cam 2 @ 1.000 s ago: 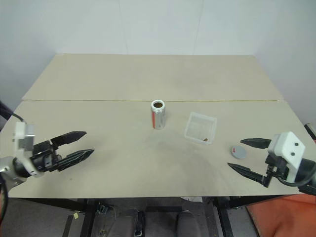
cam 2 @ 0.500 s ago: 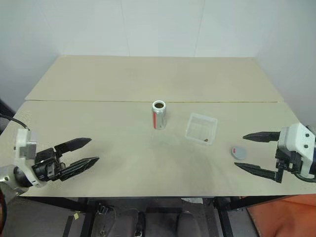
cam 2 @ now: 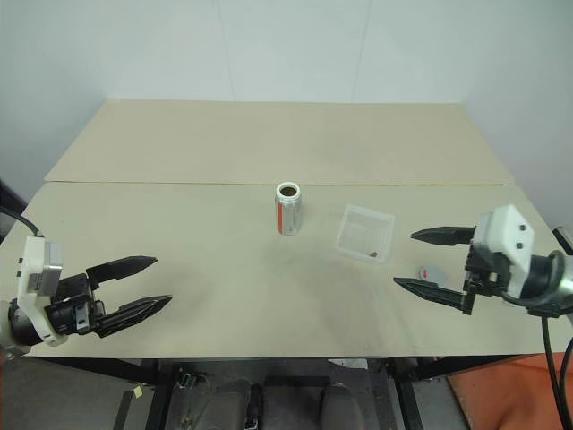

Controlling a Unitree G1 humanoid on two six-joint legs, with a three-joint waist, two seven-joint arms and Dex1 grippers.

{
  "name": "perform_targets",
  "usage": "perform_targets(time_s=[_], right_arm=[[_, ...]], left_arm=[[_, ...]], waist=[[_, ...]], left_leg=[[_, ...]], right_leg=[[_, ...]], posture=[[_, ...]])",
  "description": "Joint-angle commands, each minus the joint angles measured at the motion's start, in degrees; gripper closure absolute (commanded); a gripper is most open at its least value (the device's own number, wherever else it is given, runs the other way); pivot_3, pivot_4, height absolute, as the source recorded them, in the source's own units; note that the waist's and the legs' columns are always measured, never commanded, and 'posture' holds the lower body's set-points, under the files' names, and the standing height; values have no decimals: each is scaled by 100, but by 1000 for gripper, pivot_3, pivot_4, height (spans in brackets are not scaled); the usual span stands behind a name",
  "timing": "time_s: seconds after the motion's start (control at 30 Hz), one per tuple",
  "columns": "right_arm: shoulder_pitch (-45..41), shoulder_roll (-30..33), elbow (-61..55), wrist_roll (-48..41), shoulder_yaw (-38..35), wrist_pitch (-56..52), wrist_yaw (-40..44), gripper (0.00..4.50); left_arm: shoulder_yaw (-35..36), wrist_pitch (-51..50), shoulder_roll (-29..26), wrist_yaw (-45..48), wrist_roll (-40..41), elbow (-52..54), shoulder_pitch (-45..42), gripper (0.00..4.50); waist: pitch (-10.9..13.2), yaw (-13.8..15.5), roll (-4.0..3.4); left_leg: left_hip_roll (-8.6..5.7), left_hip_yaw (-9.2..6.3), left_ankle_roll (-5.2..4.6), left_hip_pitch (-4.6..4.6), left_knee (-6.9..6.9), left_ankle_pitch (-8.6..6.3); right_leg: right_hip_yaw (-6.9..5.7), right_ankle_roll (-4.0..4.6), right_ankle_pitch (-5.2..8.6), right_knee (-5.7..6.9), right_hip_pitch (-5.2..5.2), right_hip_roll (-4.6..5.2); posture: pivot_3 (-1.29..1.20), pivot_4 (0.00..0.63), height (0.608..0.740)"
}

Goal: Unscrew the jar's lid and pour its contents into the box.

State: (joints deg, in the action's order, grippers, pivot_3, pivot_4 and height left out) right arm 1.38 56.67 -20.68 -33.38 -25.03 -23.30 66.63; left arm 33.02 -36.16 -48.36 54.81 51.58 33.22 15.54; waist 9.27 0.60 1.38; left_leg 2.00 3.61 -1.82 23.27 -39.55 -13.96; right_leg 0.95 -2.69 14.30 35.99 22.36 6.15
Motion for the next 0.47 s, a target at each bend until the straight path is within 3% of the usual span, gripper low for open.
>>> perform_targets(time_s=[0.03, 0.2, 0.37, 0.47], right_arm=[[-185, -281, -230, -448, -30, -278, -331, 0], [-565, -662, -470, -386, 448, -334, -859, 0], [-1035, -707, -151, -190, 849, -320, -1014, 0], [-1126, -632, -48, -87, 1099, -190, -785, 0]], left_arm=[[320, -152, -27, -206, 309, 221, 26, 9], [642, -265, -431, 245, 442, 46, 85, 9], [739, -100, -490, 366, 18, 202, 382, 9], [874, -14, -254, 256, 135, 404, 456, 9]], waist=[[1, 1, -1], [3, -26, -1], [6, -32, -1], [6, -32, 1]], left_leg=[[1, -1, 0, 1, 2, 0], [2, 1, 0, 1, 16, 0], [-2, 8, 2, 3, 25, 1], [-2, 10, 2, 5, 38, 1]], right_leg=[[0, -1, -1, 0, 1, -1], [2, -24, -14, 0, 10, -1], [3, 3, 1, -5, 18, 1], [3, -7, -5, -10, 24, 1]], posture=[[0, 150, 740], [0, 150, 740], [0, 150, 740], [0, 150, 740]])
